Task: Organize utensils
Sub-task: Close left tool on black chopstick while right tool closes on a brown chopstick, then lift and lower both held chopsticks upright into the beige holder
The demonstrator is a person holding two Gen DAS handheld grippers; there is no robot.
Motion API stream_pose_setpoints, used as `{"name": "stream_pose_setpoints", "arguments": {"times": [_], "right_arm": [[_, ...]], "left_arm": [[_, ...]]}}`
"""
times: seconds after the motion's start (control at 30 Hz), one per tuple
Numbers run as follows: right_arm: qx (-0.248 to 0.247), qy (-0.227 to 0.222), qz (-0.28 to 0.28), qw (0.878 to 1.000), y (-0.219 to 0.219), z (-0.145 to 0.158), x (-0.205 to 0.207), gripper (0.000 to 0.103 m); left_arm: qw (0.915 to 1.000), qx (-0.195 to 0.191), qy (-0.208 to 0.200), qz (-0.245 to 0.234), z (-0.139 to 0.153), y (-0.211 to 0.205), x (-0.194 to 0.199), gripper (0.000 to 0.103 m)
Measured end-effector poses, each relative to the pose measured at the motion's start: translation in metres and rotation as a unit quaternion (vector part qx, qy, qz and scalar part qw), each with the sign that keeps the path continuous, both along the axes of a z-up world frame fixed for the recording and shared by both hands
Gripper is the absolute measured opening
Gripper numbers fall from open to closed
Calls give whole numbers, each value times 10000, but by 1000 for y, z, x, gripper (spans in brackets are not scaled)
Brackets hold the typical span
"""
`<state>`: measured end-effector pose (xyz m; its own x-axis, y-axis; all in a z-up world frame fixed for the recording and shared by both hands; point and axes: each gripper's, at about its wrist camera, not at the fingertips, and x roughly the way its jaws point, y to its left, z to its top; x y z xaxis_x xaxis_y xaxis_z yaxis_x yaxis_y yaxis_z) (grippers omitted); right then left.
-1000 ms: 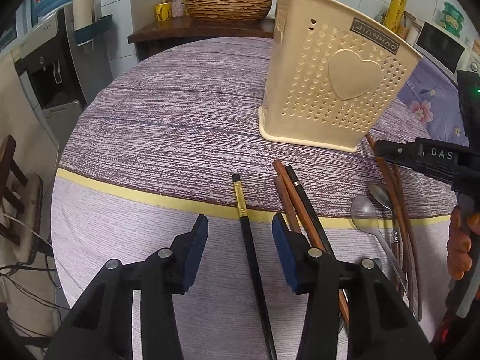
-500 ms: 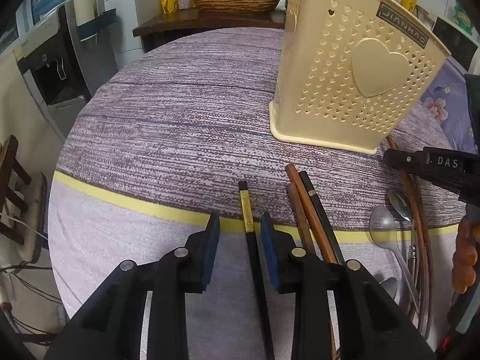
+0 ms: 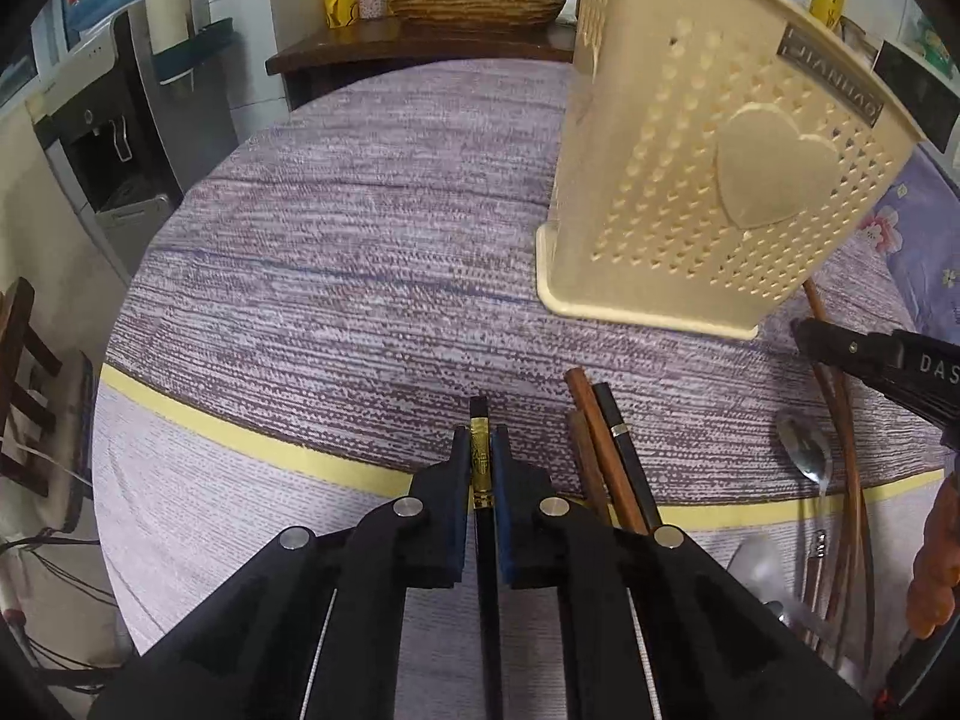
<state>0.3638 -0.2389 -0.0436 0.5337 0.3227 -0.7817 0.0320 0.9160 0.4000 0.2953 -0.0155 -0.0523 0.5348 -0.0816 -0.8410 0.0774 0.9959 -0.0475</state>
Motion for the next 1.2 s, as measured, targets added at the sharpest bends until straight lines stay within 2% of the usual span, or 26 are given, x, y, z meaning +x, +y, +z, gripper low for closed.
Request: {"name": "stream_pose_setpoints", "arguments": {"times": [0.1,0.27,0.57,0.73,1.03,1.2], "right_arm": [[201,-190,93,9996,-6,15,-13,8],[209,-716,272,9968,-20,54,-41,8],[-110,-1705,539,9838,-31,135,-92,8],[-457,-2114,575,9746,-32,162,-108,8],[-618,-2186,565,9722,-34,170,-108,8],[-792,-2309,451,9687,-42,181,-102,7]], "left_arm": [[9996,-159,-213,-16,18,4,-6,8],[9962,-468,-732,-77,67,15,-22,8],[9845,-685,-1604,-175,144,31,-53,8],[9810,-634,-1823,-219,161,30,-52,8],[9790,-763,-1870,-259,165,29,-50,8],[9741,-769,-2117,-219,188,36,-54,8]]}}
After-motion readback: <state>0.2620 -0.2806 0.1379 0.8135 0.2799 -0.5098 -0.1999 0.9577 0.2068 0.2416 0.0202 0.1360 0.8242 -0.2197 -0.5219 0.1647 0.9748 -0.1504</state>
